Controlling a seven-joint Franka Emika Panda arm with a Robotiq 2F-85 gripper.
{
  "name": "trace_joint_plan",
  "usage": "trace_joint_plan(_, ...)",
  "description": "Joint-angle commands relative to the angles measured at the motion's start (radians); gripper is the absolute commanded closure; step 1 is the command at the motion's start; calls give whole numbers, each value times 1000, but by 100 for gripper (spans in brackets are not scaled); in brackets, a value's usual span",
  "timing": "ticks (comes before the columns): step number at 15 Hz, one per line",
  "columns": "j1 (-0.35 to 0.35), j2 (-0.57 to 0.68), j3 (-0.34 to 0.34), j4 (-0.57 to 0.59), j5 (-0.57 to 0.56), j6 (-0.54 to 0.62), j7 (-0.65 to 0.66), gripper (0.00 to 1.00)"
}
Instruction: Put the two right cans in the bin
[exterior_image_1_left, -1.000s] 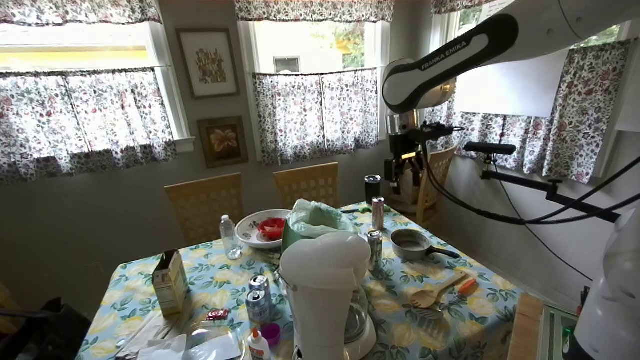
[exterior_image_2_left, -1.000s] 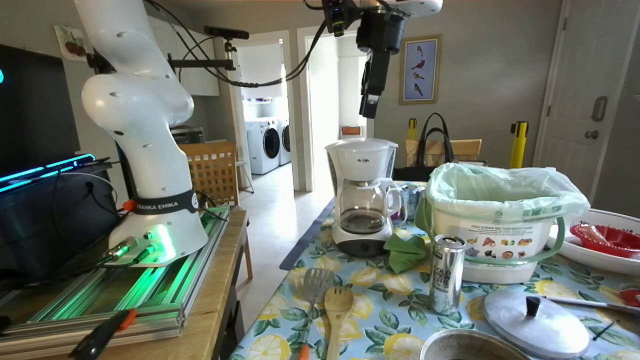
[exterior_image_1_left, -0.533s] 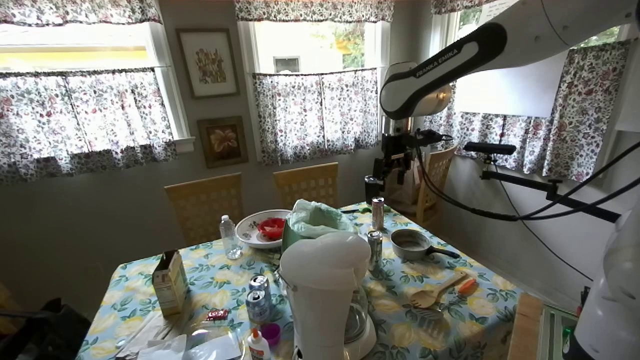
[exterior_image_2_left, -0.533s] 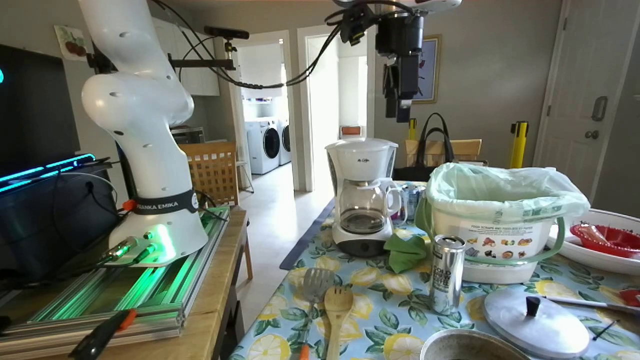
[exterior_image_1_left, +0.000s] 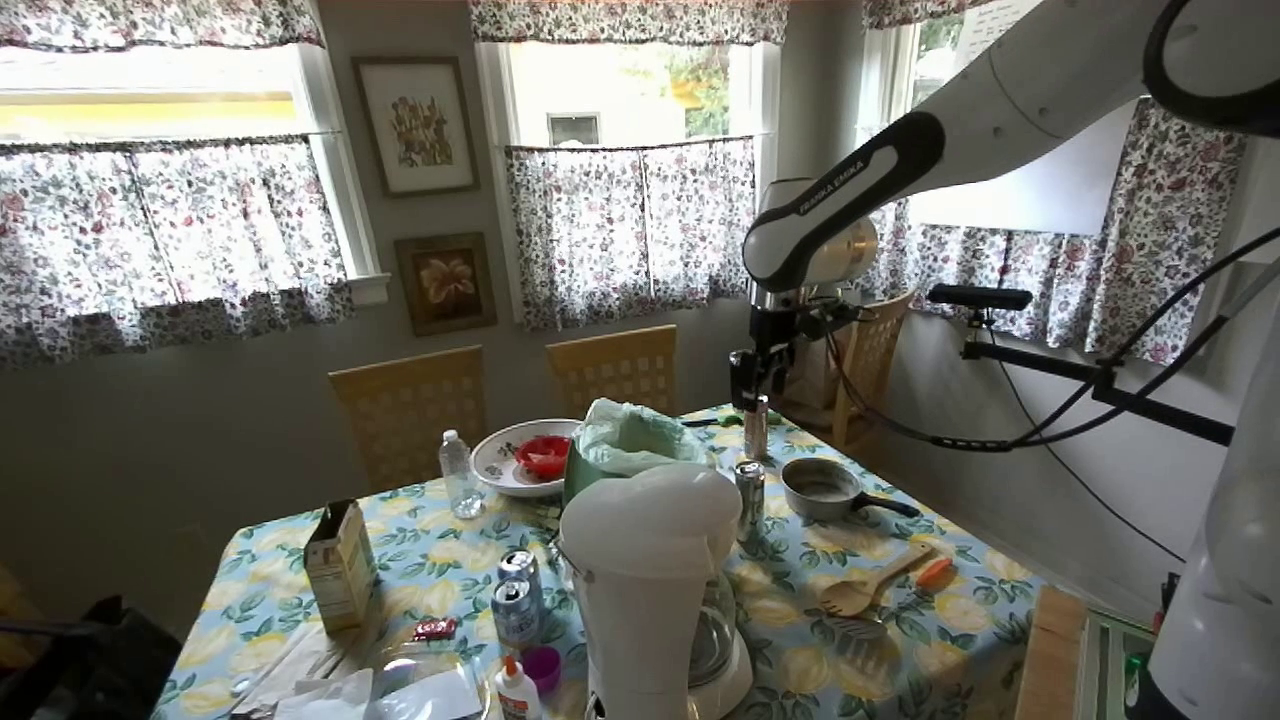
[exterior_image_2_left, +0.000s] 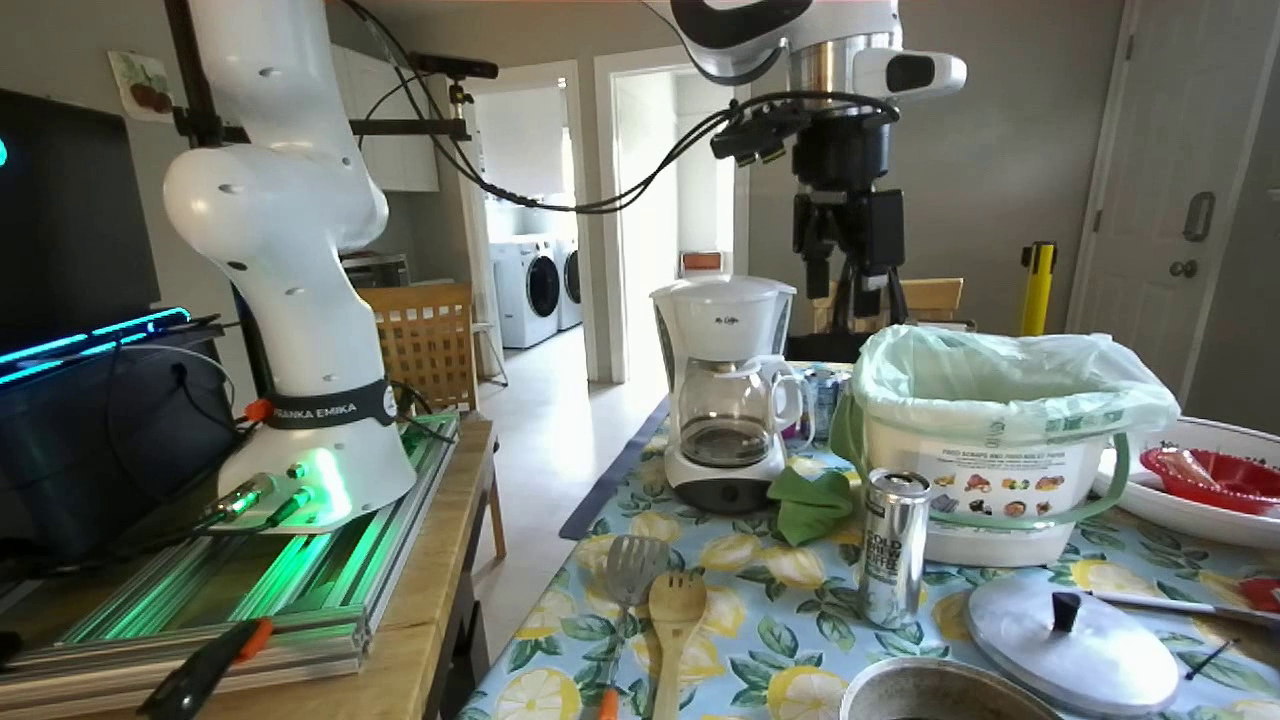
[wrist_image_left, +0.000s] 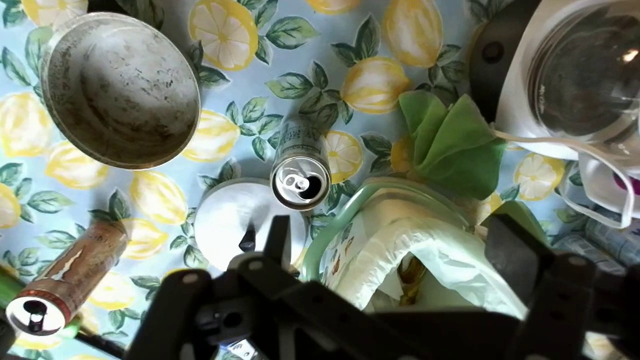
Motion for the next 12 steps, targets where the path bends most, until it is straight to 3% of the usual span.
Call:
trace_joint_plan(1,-2,9,1,2,-1,-1,-5,0)
trace_joint_plan(6,-2,-6,1,-10,-1,31,-23,0)
trace_joint_plan(12,-7,124,6,46,-9,110,-60,0)
